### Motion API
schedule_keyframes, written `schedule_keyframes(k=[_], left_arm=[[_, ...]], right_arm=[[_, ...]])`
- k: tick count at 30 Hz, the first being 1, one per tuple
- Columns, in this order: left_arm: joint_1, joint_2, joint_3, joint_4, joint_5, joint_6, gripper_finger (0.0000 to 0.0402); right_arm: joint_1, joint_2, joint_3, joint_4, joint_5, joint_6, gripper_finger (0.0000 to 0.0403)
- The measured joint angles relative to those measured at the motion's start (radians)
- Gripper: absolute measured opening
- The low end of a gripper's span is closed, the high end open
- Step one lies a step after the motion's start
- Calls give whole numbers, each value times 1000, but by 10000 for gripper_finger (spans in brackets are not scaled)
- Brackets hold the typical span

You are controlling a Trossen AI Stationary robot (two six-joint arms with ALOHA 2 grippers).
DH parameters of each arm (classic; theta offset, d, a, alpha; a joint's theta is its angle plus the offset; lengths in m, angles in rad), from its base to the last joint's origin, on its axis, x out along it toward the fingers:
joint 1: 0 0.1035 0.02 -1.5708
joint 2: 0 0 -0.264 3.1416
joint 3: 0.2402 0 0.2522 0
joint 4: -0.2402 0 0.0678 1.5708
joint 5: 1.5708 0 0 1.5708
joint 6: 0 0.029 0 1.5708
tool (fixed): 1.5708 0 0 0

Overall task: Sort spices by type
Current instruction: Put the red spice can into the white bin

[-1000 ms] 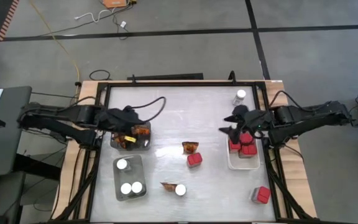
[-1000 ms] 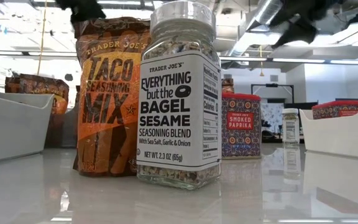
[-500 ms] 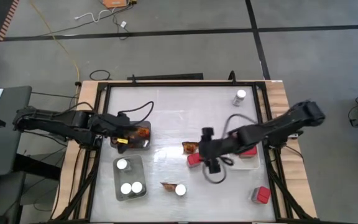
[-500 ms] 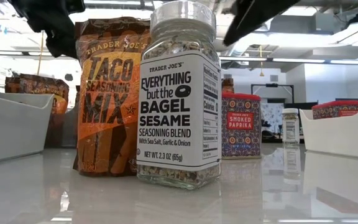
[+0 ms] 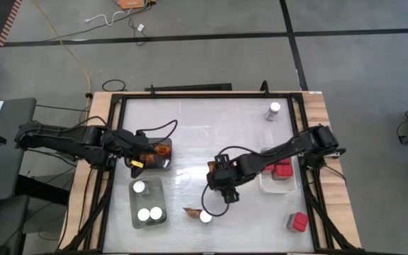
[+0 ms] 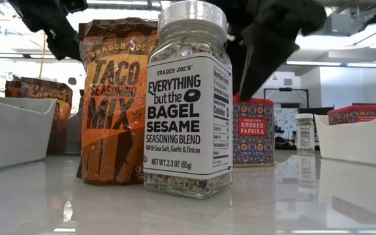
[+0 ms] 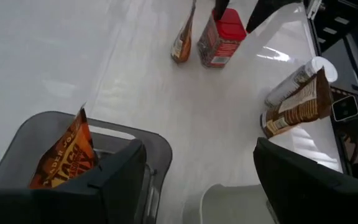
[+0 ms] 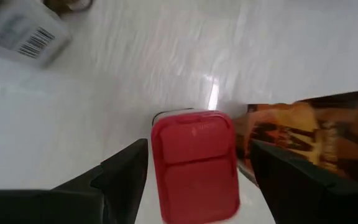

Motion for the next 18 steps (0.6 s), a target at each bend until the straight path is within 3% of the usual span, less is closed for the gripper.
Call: schedule_keyframes(k=[9,18], left_arm=[[0,0,0,-6,0,15,286],[0,0,0,-9,0,44,286]], right_arm=[[-11,44,1,-73,1,8,300],[-10,83,3,-49,1,20,234]])
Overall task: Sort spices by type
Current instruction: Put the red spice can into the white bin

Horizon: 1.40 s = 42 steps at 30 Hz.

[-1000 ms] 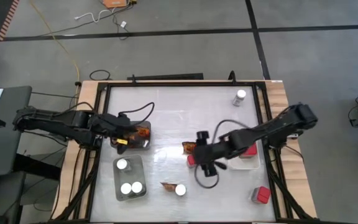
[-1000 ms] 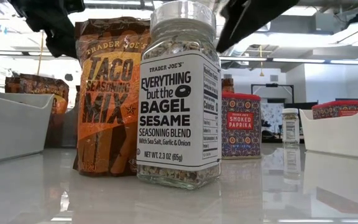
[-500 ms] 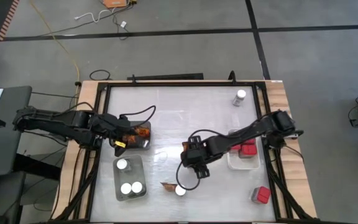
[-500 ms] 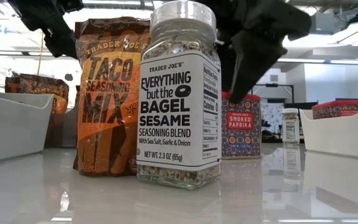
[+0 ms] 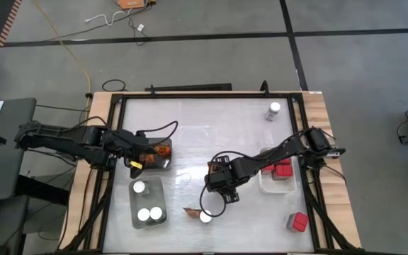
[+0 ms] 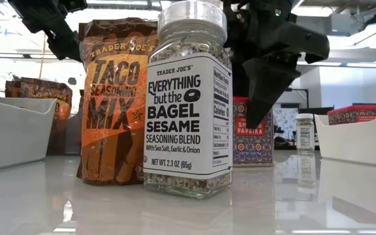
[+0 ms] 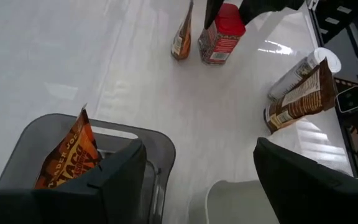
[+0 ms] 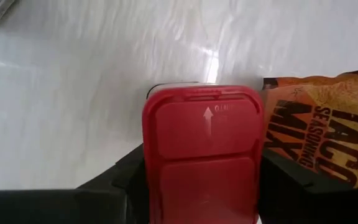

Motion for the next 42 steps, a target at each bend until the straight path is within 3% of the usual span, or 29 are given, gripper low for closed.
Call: schedule_keyframes(k=[12,21,32,42], left_arm=[[0,0,0,0,0,12,286],[0,0,0,1,-4,-4,286],[0,2,1,1,-19,-5,286],[0,2,1,1,-31,-7,286]], right_arm=[[27,-105,93,-119,16,126,234],[102,-301,91,-310,176,275,234],[262,-568,-162,-377,202,603,234],[421,-668,-283,-559,197,813,234]])
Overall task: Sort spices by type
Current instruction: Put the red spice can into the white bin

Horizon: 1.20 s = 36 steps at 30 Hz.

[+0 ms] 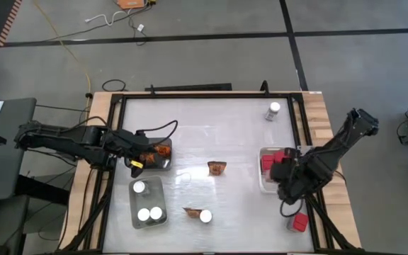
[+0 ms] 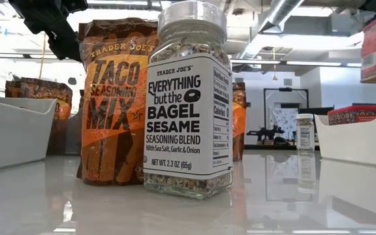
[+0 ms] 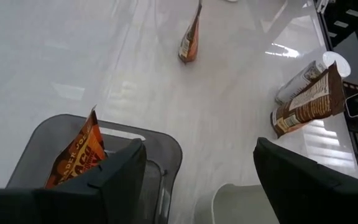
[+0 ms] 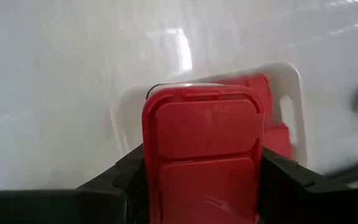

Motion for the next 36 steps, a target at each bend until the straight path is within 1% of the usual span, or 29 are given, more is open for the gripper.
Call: schedule_keyframes(k=[6,10,14,20,26,36], left_arm=[[0,0,0,0,-2,0,286],[0,0,0,-1,-2,0,286],[0,0,0,-1,-2,0,286],[0,0,0,-1,-24,-23,286],[0,0,0,0,-42,-37,286],[0,0,0,0,-88,-35,286]], right_arm=[[43,-48,-90,21,-15,25,234],[56,-79,-158,61,-56,24,234],[77,-113,-195,102,-58,24,234],[107,-141,-198,99,-57,40,234],[111,-177,-184,124,-12,49,234],[113,-151,-224,148,-17,22,234]])
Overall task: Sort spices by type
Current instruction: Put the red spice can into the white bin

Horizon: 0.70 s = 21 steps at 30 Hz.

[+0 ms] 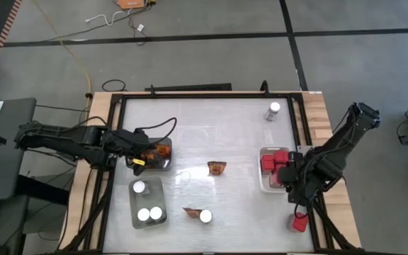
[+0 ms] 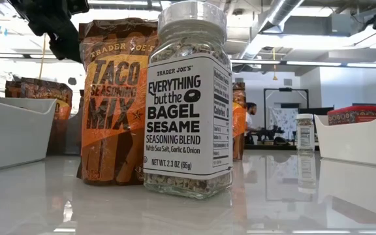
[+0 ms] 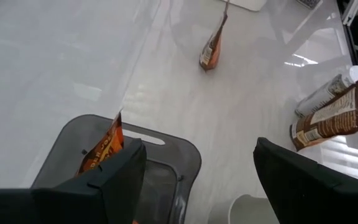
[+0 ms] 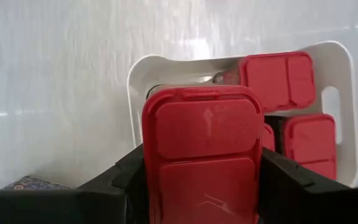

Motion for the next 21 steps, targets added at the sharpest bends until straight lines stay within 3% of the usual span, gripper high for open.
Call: schedule_keyframes(k=[6,21], left_arm=[[0,0,0,0,-3,6,286],[0,0,0,0,-1,-2,286]], right_arm=[[0,0,-65,8,-76,3,234],[50,0,-178,79,-98,15,238]])
